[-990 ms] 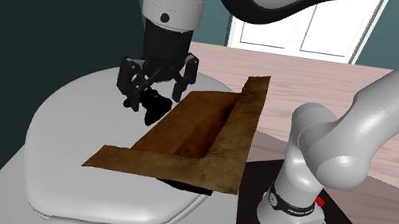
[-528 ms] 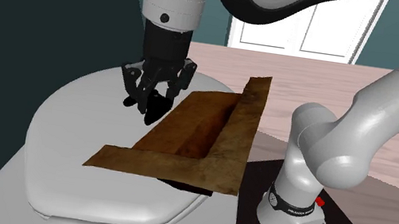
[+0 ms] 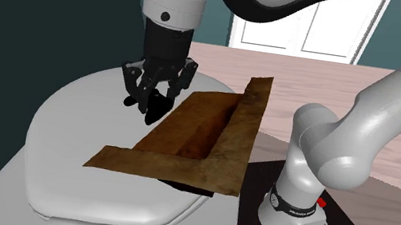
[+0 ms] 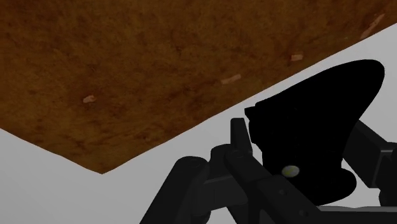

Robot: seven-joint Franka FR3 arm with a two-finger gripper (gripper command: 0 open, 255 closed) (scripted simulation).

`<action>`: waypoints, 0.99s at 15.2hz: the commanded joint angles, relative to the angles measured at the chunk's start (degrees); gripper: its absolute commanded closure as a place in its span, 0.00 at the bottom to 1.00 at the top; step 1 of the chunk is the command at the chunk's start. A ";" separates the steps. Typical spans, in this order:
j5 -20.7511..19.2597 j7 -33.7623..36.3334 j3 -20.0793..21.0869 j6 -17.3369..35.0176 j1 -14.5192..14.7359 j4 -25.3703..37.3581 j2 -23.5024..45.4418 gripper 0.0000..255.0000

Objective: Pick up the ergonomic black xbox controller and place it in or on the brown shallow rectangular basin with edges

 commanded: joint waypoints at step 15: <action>-0.69 -0.69 -0.71 -11.47 -0.63 13.58 2.08 1.00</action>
